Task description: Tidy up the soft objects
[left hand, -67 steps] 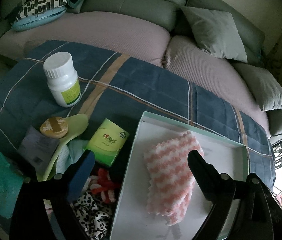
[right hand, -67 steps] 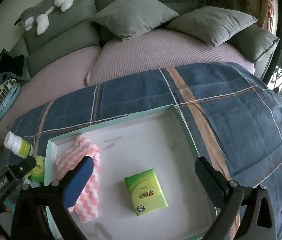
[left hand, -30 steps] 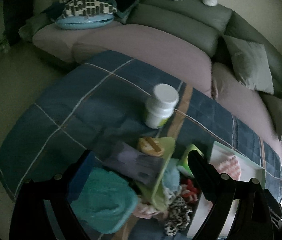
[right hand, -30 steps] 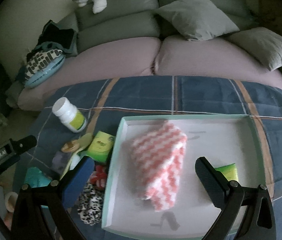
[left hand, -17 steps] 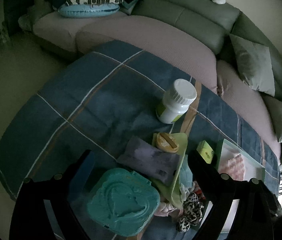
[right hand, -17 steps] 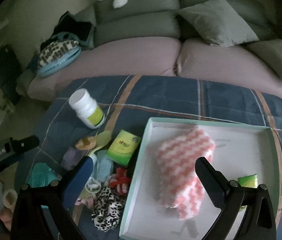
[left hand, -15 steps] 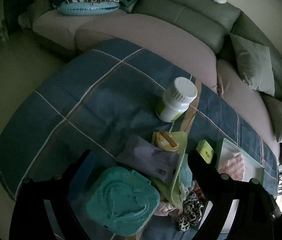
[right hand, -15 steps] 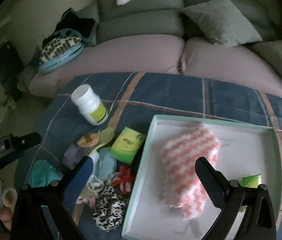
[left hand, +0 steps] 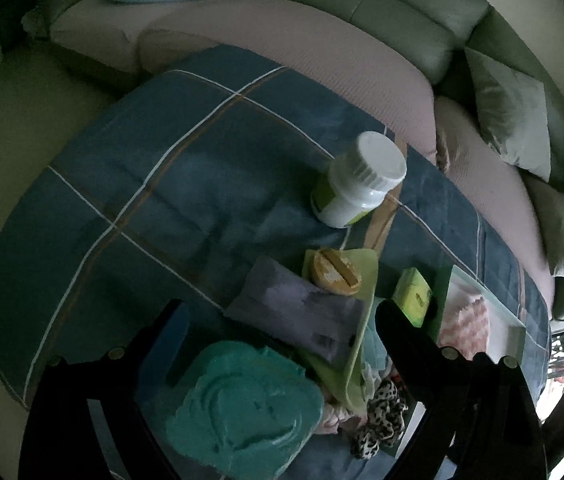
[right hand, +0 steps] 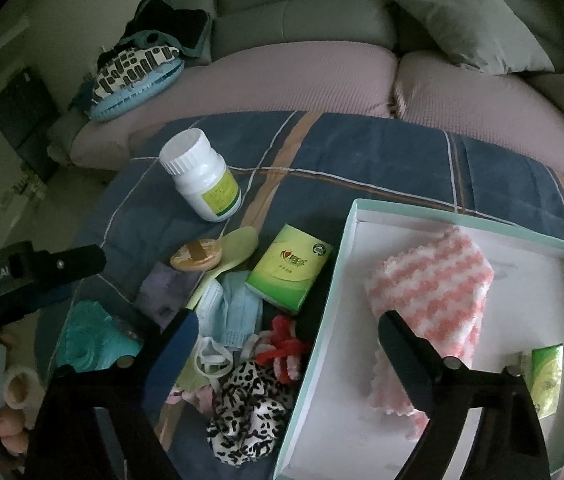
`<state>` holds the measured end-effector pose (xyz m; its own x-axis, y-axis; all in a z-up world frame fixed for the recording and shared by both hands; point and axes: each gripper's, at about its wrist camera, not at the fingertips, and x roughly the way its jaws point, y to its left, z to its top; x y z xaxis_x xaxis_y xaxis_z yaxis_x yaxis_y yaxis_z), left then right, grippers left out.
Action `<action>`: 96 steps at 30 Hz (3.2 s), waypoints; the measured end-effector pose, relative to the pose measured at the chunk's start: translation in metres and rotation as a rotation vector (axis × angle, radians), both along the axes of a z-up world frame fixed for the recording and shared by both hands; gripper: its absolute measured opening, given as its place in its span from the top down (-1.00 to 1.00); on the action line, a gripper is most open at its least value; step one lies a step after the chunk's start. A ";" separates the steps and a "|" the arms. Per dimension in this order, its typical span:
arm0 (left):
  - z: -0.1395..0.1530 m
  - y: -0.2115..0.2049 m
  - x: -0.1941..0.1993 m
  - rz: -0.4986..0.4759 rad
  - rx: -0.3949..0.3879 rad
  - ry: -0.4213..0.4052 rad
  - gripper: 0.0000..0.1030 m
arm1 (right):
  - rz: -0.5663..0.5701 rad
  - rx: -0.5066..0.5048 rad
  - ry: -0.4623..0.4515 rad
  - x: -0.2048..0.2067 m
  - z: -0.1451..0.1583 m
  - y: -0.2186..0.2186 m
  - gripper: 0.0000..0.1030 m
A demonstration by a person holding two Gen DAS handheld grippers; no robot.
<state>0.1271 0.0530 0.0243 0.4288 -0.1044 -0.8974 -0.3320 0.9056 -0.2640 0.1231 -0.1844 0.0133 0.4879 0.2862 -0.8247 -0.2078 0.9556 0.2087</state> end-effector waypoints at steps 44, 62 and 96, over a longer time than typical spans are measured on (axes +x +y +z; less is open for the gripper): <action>-0.064 -0.065 0.084 0.006 0.127 0.168 -0.39 | -0.136 0.045 0.068 0.052 -0.020 -0.047 -0.58; -0.062 -0.079 0.089 -0.023 0.154 0.166 0.01 | -0.148 0.040 0.072 0.047 -0.021 -0.052 -0.58; -0.004 -0.029 0.048 0.110 0.083 -0.002 0.02 | 0.050 0.106 0.111 0.050 -0.034 0.017 -0.14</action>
